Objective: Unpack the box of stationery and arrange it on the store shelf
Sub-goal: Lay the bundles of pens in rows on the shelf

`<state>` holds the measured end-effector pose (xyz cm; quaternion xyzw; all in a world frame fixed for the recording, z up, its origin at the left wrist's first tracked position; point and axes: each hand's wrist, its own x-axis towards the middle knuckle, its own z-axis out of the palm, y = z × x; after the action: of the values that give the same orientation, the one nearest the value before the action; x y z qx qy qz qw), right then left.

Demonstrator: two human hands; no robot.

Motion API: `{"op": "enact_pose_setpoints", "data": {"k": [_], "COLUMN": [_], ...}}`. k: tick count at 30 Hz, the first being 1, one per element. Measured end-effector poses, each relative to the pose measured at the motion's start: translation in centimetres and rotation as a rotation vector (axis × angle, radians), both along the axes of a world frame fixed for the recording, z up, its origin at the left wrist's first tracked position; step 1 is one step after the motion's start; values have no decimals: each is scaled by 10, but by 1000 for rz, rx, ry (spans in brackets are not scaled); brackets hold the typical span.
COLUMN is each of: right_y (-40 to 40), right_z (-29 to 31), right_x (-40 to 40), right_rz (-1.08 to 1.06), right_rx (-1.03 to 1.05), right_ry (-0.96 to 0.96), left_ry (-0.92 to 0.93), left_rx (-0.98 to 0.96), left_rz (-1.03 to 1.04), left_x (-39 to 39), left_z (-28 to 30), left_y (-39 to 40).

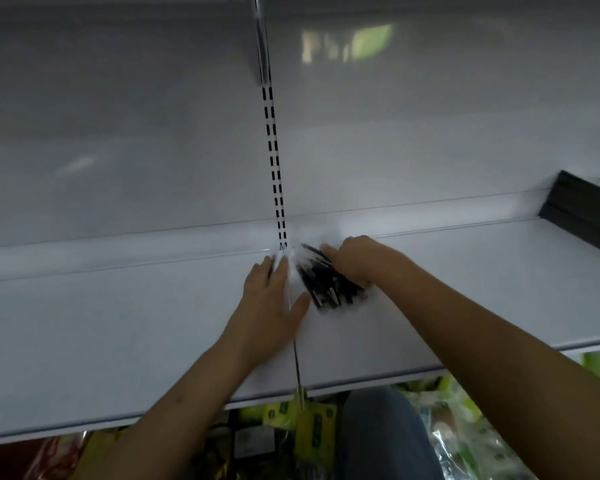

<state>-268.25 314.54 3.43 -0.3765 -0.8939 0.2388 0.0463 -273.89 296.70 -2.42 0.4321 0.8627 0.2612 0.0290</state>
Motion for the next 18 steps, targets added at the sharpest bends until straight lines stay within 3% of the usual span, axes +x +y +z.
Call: {"op": "enact_pose_setpoints", "data": {"k": [2,5,10,14,18], "right_y": [15,28,38,47,43], "right_z": [4,-7,-18,-19,-30], "right_x": [14,29,41,55,62], "right_rz": [113,177,173,191,226], "right_rx": [61,190,55,110,-87], "right_ry": [-133,-147,42,168,352], "left_ry": [114,122,187,237,208], "left_rx": [-63,-197,-284,-233,-214], "left_rz": [-86,-136,-97,-178,-280], "left_x": [8,20,21,8,2], "left_z": [2,3,-1,4,8], "left_y": [1,15,41,46,54]}}
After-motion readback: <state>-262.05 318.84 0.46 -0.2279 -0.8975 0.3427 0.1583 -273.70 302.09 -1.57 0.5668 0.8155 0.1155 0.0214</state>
